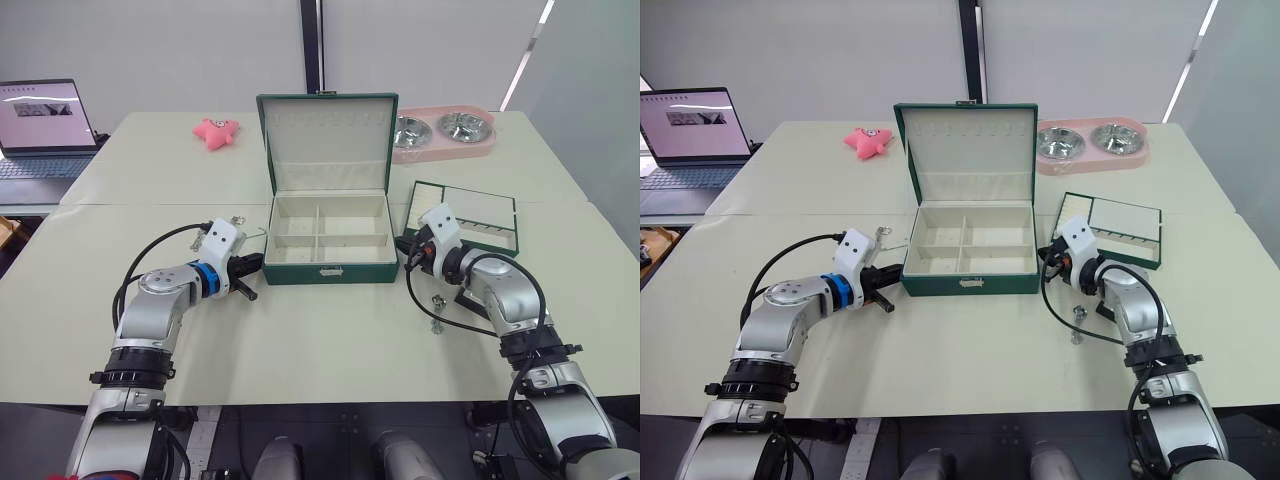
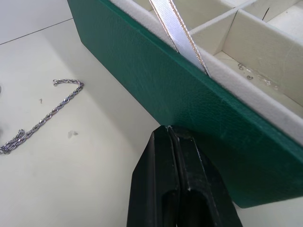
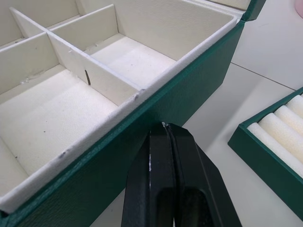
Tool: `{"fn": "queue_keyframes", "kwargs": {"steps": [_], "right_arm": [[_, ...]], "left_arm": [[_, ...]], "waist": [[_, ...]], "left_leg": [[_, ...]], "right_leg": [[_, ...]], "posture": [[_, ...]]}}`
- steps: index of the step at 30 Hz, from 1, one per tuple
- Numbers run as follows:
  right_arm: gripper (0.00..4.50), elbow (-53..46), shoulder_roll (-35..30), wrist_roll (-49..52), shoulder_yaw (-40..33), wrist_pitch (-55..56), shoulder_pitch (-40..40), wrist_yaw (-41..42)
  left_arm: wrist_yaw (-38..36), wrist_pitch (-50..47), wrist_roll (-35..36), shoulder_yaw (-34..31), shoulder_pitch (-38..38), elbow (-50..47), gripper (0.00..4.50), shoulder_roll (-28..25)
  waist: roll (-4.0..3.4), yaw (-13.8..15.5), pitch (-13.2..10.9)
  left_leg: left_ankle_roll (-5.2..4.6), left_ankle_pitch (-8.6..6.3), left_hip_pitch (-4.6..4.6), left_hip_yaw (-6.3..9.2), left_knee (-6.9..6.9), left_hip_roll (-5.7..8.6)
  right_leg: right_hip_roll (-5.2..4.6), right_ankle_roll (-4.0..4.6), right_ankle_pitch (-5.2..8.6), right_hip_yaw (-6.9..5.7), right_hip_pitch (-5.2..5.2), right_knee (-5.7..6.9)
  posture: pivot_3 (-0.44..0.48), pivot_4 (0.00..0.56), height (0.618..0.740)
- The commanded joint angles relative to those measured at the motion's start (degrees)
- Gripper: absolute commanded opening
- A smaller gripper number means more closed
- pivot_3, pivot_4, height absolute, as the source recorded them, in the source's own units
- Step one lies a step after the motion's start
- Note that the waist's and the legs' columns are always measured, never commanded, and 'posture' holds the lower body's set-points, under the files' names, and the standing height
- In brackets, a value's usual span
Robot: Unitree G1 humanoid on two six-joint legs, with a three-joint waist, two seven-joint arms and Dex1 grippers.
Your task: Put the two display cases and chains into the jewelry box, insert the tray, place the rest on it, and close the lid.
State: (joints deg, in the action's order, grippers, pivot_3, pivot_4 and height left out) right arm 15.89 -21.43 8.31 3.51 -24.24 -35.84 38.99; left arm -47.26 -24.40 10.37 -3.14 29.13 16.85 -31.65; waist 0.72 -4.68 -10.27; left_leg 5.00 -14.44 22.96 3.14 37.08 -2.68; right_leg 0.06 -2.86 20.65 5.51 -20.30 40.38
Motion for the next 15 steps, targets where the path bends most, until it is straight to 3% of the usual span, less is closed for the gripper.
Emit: {"fn": "queue_keyframes", "kwargs": {"steps": [1,4,6,15], "right_arm": [[0.42,-4.3,-0.9,3.1,-2.5,-0.1,0.8,1.8],[1.09,-6.2,-1.6,4.9,-3.9,-1.9,1.8,2.2],[1.57,-7.6,-2.1,6.3,-5.9,-2.3,2.7,1.6],[4.22,-14.7,-15.7,12.8,-15.5,-3.0,15.5,10.0]], "left_arm": [[0.1,1.5,1.0,-1.5,0.9,-0.5,0.00,-1.0],[1.2,2.0,1.4,-2.9,1.0,-0.1,0.00,-1.5],[1.3,1.9,2.4,-4.5,0.5,-0.9,0.36,-2.4],[-2.3,-2.0,9.3,-17.7,-11.4,-5.3,3.10,-13.9]], "waist": [[0.00,0.0,0.0],[0.00,0.0,0.0],[0.00,0.0,0.0],[0.00,0.0,0.0]], "left_leg": [[0.00,0.00,0.00,0.00,0.00,0.00],[0.00,0.00,0.01,0.00,0.00,0.00],[0.00,0.00,0.00,0.00,0.00,-0.01],[-0.02,-0.02,0.02,0.00,-0.13,-0.01]], "right_leg": [[0.00,0.00,0.00,0.00,0.00,0.00],[0.00,0.00,0.00,0.01,0.00,-0.01],[0.00,0.00,0.00,0.00,0.00,0.00],[-0.02,0.00,0.00,0.01,0.05,-0.26]], "posture": [[0.000,0.150,0.740],[0.000,0.150,0.740],[0.000,0.150,0.740],[0.000,0.150,0.740]]}}
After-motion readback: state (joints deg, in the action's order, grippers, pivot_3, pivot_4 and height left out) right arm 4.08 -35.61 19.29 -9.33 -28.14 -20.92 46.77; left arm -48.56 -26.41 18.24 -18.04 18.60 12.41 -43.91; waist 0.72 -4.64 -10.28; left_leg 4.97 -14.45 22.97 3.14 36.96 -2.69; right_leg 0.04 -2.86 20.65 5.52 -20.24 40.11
